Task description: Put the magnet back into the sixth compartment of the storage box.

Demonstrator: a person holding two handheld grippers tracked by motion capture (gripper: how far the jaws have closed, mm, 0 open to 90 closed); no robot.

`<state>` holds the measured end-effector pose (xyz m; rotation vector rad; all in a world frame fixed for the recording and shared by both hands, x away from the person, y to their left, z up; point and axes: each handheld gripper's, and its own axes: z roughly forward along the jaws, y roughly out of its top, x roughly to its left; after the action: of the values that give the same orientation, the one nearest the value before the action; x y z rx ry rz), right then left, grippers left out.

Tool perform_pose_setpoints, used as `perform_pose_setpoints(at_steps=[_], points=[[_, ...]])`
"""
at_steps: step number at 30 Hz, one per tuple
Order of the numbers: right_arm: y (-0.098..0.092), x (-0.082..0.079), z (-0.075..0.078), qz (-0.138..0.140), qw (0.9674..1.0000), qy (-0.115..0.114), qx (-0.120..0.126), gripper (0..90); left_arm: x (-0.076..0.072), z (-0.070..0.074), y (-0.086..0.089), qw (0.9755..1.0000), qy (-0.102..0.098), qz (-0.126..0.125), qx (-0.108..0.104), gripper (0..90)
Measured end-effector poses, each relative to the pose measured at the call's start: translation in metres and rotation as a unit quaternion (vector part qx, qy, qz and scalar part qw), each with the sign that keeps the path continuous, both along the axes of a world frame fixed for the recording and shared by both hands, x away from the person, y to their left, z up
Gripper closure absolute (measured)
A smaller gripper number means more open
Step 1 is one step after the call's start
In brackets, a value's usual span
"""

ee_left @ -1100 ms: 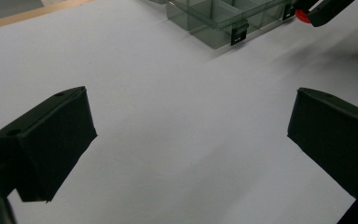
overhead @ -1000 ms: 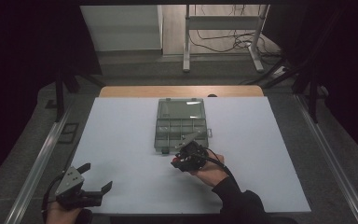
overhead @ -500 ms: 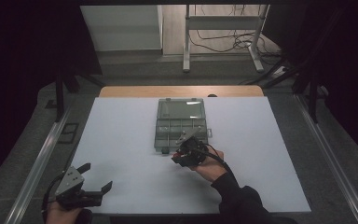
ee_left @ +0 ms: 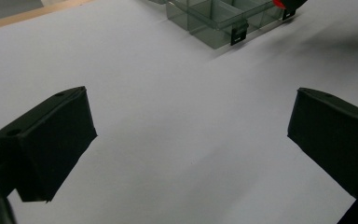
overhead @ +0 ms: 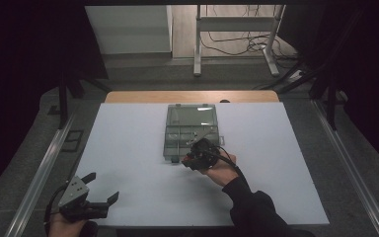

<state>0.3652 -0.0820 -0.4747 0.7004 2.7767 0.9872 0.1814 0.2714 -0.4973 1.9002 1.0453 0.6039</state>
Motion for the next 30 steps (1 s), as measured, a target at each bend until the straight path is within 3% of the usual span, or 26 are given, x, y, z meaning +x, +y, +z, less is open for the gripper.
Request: perform_pose_setpoints(at_steps=[30], points=[[0.011, 0.029, 0.011, -0.022, 0.9997, -0.013, -0.003, 62.2, 0.000, 0.000, 0.000, 1.0000, -0.001, 0.000, 0.001, 1.2]])
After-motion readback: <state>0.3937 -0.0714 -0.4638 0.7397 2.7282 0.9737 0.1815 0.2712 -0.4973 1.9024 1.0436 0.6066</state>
